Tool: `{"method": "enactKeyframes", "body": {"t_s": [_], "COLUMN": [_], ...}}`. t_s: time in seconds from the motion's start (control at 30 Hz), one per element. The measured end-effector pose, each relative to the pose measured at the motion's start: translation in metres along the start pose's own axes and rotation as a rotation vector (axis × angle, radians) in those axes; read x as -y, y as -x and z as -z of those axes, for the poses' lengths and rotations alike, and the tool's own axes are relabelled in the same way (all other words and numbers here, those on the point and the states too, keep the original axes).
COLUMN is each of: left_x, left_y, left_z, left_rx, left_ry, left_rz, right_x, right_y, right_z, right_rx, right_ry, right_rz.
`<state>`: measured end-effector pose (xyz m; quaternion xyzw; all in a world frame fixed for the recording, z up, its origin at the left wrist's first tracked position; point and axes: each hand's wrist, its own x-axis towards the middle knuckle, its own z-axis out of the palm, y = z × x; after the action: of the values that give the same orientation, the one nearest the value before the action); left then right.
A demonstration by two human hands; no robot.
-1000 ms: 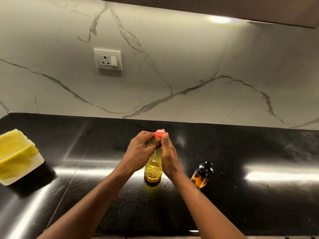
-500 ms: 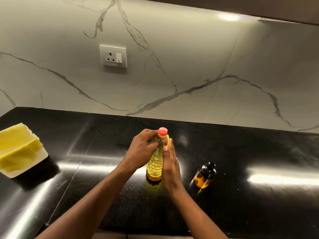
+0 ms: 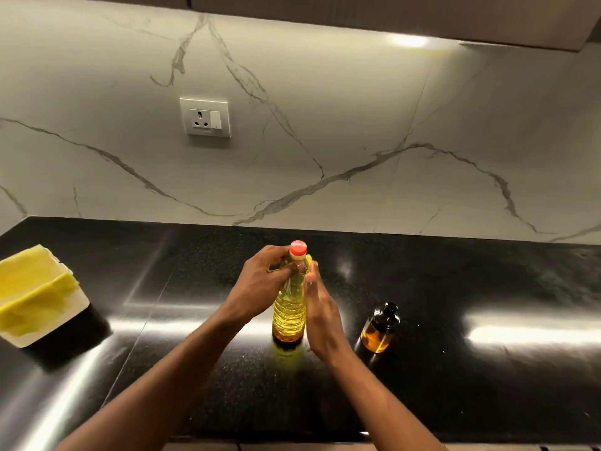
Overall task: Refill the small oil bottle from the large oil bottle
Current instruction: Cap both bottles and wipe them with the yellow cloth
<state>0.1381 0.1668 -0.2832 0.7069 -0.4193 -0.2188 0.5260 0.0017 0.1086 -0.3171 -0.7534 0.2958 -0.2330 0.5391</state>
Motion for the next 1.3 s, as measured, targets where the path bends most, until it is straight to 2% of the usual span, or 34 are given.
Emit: {"method": "enactKeyframes", "body": {"t_s": [0.13, 0.3, 0.43, 0.67, 0.93, 1.1, 1.2, 1.3], "left_x": [-0.002, 0.006, 0.003, -0.001, 0.01, 0.002, 0.002, 0.003], "left_y": [0.002, 0.005, 0.009, 0.012, 0.01, 0.009, 0.009, 0.01], "left_z": [0.007, 0.001, -0.006, -0.002, -0.005, -0.001, -0.001, 0.002], "left_rx": [0.07, -0.034, -0.078, -0.049, -0.098, -0.028, -0.043, -0.053], "left_ry": [0.027, -0.16, -0.116, -0.082, -0.119, -0.104, -0.087, -0.041], "left_rz": [-0.013, -0.049, -0.041, -0.067, -0.044, -0.035, -0.025, -0.025], "right_x": [0.019, 0.011, 0.004, 0.021, 0.009, 0.024, 0.028, 0.018], "right_y": [-0.023, -0.014, 0.009, -0.031, 0.011, -0.029, -0.038, -0.011], "right_z": [0.016, 0.017, -0.002, 0.015, -0.008, 0.015, 0.018, 0.003], "right_rx": [-0.026, -0.101, -0.04, 0.051, 0.071, 0.09, 0.091, 0.076], "right_ry": [-0.077, -0.03, 0.021, -0.055, 0.119, -0.06, -0.009, 0.101], "right_rz": [0.084, 0.113, 0.161, 0.066, 0.144, 0.064, 0.025, 0.073]}}
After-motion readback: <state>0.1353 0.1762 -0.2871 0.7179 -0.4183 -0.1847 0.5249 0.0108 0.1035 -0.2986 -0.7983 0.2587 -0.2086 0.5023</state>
